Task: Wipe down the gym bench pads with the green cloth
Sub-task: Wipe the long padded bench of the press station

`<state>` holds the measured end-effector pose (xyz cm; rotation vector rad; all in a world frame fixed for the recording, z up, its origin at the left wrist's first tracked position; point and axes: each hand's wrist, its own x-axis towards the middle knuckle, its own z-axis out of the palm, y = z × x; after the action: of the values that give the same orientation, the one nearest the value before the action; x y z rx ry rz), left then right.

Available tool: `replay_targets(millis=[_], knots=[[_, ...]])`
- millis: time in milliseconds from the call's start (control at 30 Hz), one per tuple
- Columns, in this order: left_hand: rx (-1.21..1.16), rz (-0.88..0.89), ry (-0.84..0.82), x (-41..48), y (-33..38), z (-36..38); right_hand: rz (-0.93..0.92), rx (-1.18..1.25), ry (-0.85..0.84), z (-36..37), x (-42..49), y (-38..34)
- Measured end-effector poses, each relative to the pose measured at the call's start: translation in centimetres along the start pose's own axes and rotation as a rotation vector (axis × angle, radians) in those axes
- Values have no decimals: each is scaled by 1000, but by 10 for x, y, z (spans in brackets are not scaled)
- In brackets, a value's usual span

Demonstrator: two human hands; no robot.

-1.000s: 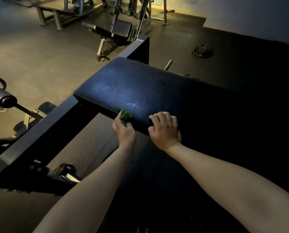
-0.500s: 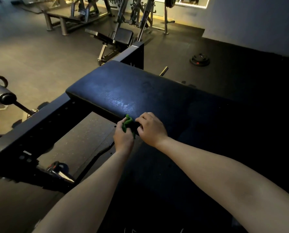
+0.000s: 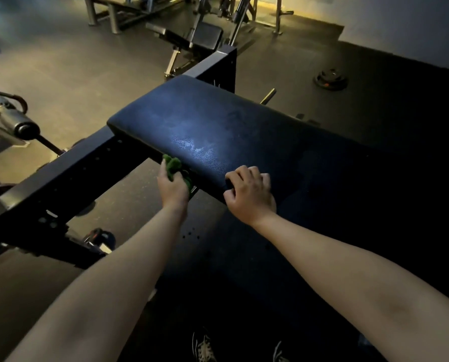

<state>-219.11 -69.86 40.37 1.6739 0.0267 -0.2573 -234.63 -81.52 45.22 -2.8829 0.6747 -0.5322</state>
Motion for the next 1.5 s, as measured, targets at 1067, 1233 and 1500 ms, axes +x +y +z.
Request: replay_targets(millis=[1067, 1233, 1500], knots=[[481, 168, -125, -42, 58, 24, 20, 176, 85, -3, -5, 4], [678, 289, -169, -57, 50, 25, 23, 164, 101, -2, -2, 2], [664, 438, -288, -118, 40, 8, 46, 103, 72, -6, 0, -4]])
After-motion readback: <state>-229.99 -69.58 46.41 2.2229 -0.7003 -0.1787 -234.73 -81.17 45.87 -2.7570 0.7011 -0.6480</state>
